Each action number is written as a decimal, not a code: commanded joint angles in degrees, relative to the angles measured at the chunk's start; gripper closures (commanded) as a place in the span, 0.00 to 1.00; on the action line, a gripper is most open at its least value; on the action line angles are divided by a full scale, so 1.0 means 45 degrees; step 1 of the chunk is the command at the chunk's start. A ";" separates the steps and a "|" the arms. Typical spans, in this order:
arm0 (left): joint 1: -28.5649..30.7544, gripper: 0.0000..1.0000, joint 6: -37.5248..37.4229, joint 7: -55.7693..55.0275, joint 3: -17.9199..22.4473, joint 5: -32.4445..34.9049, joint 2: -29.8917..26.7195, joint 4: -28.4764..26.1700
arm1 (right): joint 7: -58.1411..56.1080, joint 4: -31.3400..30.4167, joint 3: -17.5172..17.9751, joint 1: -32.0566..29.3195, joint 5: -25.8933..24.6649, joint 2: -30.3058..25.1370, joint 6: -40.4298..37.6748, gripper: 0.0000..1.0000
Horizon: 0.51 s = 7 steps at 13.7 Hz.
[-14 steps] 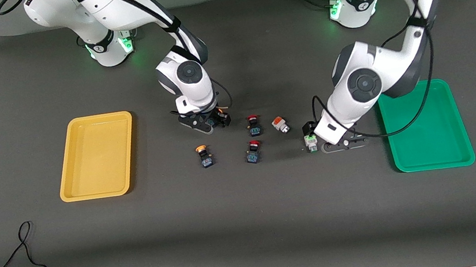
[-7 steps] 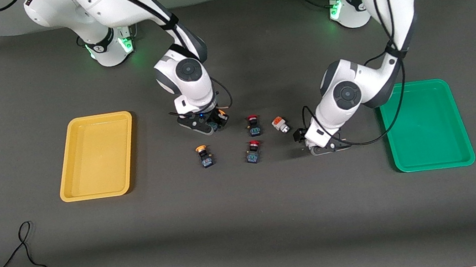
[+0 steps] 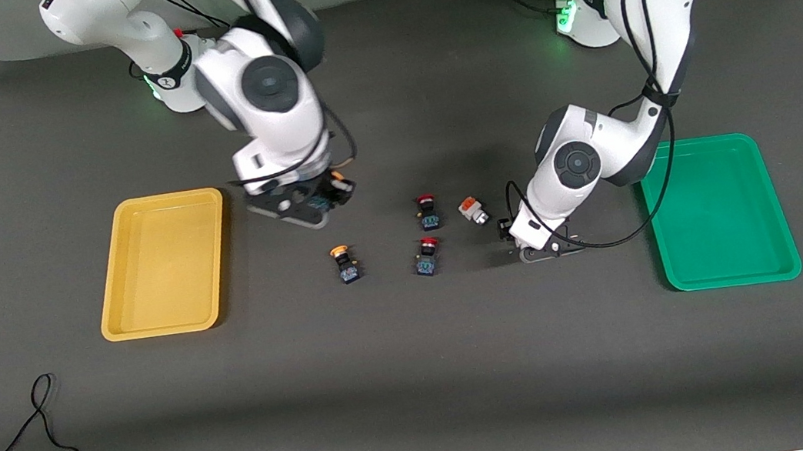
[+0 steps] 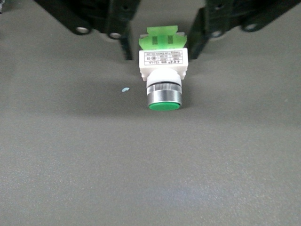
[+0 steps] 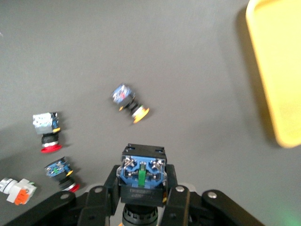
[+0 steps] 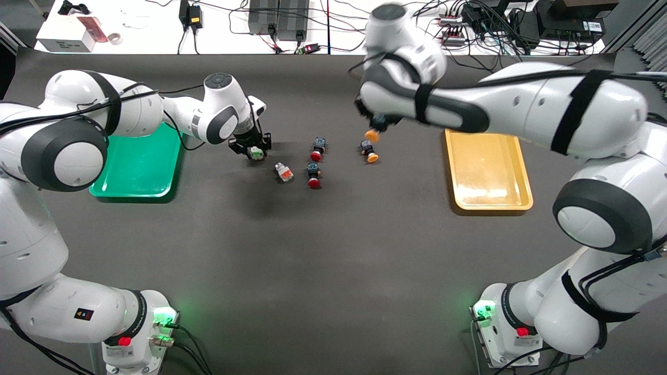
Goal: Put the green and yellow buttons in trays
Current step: 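Grasp the yellow button with the right gripper while the left gripper grasps the green button, then carry the yellow button to its tray while the left gripper carries the green button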
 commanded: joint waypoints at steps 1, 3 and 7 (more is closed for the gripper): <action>-0.0204 0.74 0.0259 -0.0396 0.0245 0.0449 0.0144 0.0015 | -0.4433 0.0118 -0.2059 -0.0039 0.0518 -0.0332 -0.0815 0.77; -0.0205 1.00 0.0435 -0.0396 0.0245 0.0546 0.0145 0.0015 | -0.7463 -0.0153 -0.3817 -0.0039 0.0537 -0.0684 -0.1052 0.77; -0.0088 1.00 -0.0186 -0.0727 0.0245 0.0547 -0.0945 0.0015 | -1.2624 -0.2338 -0.7353 0.0000 0.1162 -0.1816 -0.0139 0.77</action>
